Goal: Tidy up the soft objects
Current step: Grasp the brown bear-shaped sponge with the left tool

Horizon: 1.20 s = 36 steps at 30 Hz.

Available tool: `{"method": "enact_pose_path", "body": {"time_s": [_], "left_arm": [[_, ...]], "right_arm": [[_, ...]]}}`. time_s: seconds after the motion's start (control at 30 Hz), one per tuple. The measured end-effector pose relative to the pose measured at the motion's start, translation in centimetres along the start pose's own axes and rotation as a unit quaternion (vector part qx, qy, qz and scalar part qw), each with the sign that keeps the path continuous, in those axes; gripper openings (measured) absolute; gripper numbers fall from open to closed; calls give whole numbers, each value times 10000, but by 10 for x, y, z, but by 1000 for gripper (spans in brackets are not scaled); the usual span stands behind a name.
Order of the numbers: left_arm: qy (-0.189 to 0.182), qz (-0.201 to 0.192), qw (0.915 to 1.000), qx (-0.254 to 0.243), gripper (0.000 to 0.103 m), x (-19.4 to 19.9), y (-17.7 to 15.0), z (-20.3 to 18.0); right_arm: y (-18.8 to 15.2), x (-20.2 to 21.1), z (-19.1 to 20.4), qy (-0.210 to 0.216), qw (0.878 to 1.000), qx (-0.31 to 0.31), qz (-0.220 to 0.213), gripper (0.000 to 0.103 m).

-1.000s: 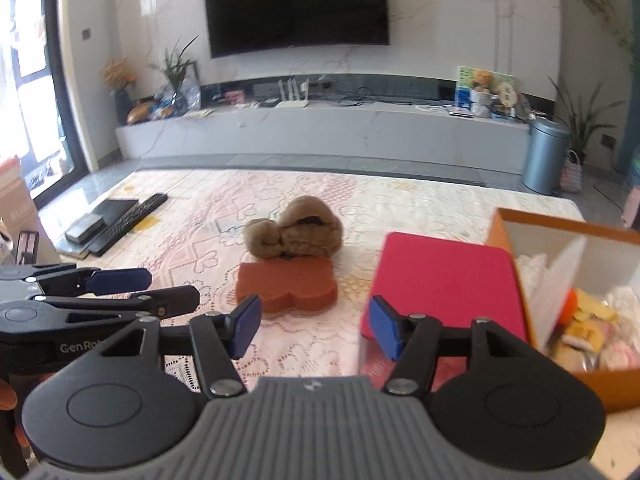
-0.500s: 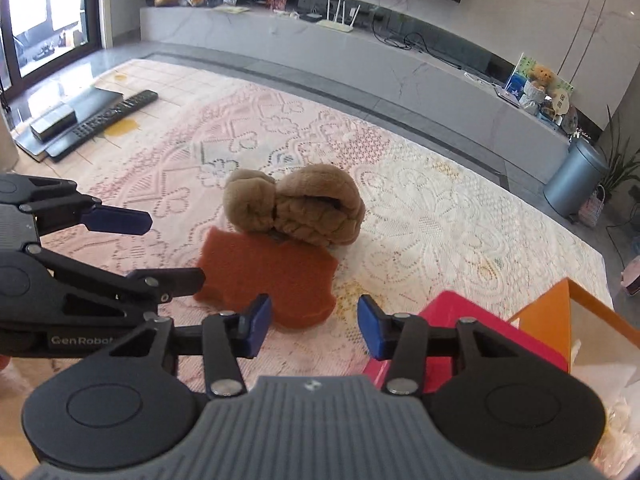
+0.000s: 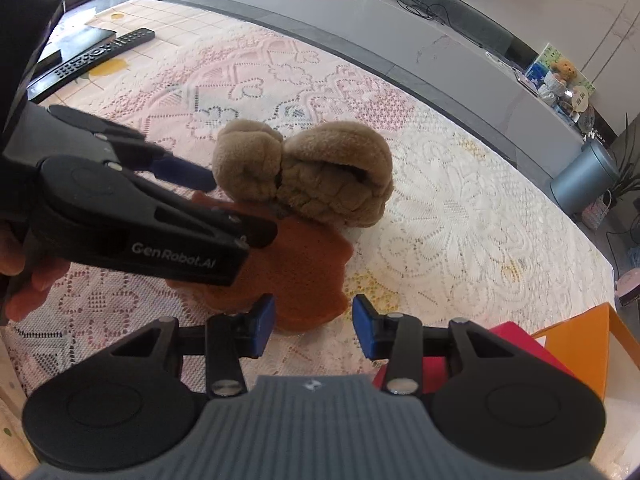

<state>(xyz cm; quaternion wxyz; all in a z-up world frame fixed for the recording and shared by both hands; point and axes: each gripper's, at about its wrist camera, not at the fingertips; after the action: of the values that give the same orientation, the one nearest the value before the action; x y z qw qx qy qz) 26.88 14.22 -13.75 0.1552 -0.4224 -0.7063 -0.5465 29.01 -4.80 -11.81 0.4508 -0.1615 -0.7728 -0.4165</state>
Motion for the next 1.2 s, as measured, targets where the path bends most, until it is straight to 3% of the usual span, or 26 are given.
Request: {"method": "enact_pose_path", "body": {"time_s": [0.37,0.53,0.63,0.8,1.03,1.2], "left_arm": [[-644,554,9964,-19,69,28,-19,-2],[-354,457,9978,-308,81,39,-27,-11],[-375,281,9974,-542,87,47,-28,-18],[-364,310,9941,-974,88,42,-29,-32],[319,563,9767,-2048,89,21,-43,-56],[402,714,9626,-2581,88,3,-48,-63]], "right_arm": [[-13,11,8,-60,9998,119,-130,42],[-19,19,10,-99,9988,403,-258,39],[-16,26,5,-149,9982,476,-336,37],[-10,34,-10,-180,9976,545,-386,35],[-7,28,-22,231,9992,177,-273,35],[-7,23,-18,281,9990,206,-272,36]]}}
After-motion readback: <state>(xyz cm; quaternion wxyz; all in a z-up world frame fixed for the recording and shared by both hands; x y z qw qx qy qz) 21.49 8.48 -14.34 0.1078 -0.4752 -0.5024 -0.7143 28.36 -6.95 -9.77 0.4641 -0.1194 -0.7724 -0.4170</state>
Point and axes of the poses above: each gripper's, at about its wrist camera, not at the fingertips, and x roughly against the way its jaws point, z to its left, y to its top, and after that the axes turned 3 degrees about -y, right-handed
